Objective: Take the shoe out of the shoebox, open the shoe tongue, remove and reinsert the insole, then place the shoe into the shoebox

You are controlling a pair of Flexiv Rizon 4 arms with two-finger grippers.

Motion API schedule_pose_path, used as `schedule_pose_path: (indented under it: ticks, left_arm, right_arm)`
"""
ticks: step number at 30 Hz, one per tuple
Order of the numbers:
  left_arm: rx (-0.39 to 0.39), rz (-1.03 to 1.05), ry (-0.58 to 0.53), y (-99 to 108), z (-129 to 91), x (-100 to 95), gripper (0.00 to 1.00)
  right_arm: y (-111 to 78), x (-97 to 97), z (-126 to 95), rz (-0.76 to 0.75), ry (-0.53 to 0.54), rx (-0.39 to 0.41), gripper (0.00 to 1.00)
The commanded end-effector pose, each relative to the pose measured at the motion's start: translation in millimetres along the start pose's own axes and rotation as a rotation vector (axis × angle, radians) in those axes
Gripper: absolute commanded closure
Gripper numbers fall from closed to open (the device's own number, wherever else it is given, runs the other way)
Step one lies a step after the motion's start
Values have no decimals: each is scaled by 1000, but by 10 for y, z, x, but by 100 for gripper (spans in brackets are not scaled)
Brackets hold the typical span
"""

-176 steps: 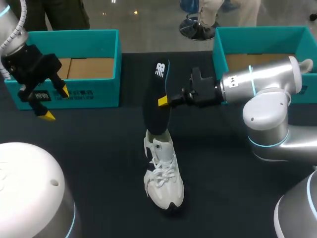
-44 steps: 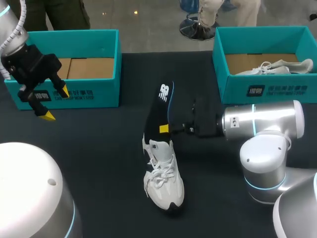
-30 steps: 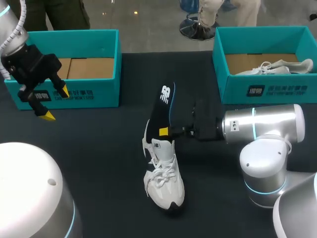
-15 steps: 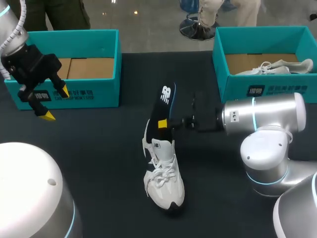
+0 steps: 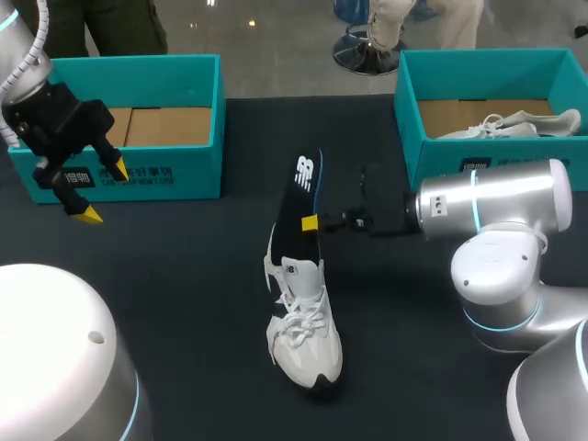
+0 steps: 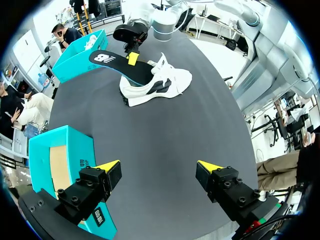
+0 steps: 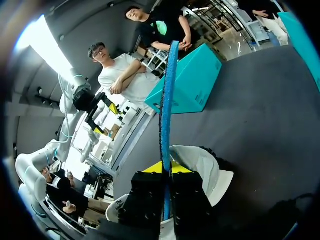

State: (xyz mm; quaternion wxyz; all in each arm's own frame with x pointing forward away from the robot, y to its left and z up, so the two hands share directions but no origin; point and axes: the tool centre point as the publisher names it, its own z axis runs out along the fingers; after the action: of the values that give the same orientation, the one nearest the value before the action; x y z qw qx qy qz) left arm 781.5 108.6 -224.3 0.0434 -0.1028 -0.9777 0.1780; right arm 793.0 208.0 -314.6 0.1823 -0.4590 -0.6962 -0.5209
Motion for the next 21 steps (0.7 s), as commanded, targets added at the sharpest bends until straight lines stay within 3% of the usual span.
schedule_pose_path:
  ticks: [1,21]
  left_arm:
    - [-1,0,0,5,-2,7,0]
    - [-1,0,0,5,-2,7,0]
  right_arm:
    - [7,3,44,-1,-2,7,100]
    - [-392,11,85,11,1,2,100]
